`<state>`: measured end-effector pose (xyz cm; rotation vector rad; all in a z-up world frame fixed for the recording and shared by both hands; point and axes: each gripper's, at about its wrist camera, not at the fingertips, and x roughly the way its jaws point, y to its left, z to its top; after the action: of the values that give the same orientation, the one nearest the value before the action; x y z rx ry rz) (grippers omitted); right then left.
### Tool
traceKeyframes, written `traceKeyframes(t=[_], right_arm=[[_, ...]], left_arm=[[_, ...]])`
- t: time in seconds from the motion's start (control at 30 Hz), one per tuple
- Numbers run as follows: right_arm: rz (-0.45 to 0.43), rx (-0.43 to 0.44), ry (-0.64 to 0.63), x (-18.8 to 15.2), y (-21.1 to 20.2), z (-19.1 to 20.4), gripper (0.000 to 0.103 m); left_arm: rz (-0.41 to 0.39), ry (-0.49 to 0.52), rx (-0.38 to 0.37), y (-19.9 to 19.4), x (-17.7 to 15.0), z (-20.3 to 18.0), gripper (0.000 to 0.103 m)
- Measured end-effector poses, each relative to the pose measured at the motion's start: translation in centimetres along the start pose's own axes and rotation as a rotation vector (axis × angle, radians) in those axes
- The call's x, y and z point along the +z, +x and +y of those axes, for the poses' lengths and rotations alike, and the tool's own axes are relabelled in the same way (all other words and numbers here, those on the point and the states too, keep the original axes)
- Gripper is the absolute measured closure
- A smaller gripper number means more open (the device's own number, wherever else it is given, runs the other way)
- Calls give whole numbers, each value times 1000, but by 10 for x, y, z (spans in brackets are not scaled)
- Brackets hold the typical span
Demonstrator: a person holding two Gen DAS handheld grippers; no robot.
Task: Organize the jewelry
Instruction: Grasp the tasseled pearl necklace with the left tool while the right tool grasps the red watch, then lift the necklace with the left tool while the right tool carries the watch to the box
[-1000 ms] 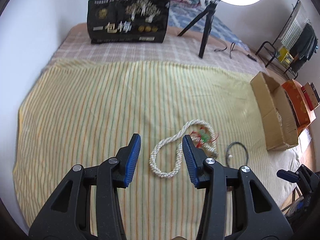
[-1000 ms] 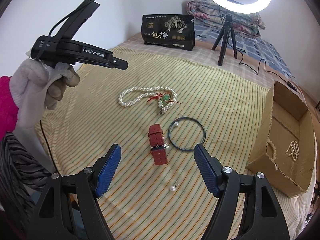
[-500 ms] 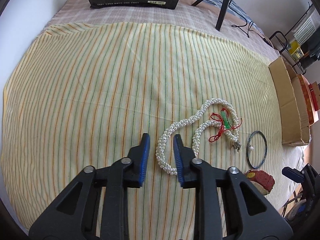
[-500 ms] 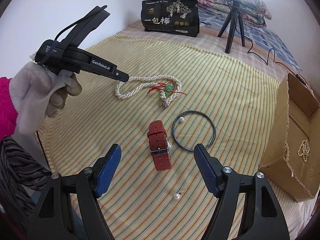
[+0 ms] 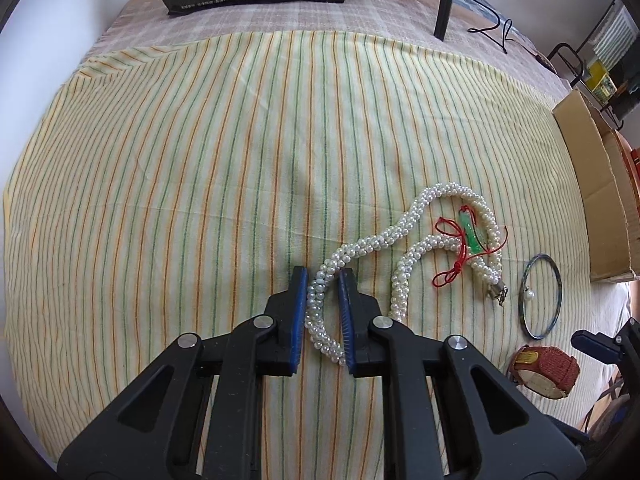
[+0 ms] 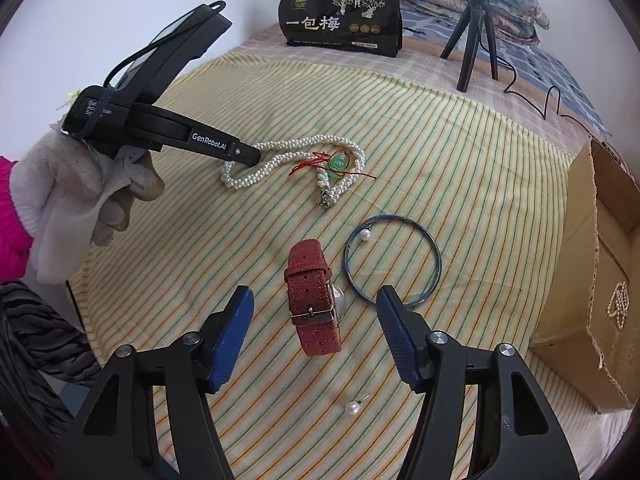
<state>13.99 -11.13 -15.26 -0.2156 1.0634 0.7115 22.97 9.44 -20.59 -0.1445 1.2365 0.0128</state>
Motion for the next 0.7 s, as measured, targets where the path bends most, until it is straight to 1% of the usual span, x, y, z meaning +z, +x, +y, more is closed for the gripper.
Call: traceKeyframes(t=[0.03,0.1,0.17,0.2,0.27,0.33,0.37,0.7], right_arm=[[1,-3,4,0,1,-1,43],[5,-4,9,0,4,-2,49],[10,1,12,0,6,-2,60],[11,5,12,0,7,-3,62],[12,10,11,0,7,-2,74],[12,11,11,1,7,-2,82],[9,11,12,1,6,-2,85],[-14,5,-1,3,3,2,85]], left_arm=[[-3,2,0,0,0,-1,94],[-11,8,9,-1,-1,-3,95],[-16,8,12,-2,-1,-4,96],[-16,5,10,-2,0,-4,97],[-17,-1,5,-1,0,-4,97],[-21,-10,-1,-2,0,-3,97],[-23,-13,-2,-3,0,-3,97],[-65,-21,-31,-20,2,-7,97]])
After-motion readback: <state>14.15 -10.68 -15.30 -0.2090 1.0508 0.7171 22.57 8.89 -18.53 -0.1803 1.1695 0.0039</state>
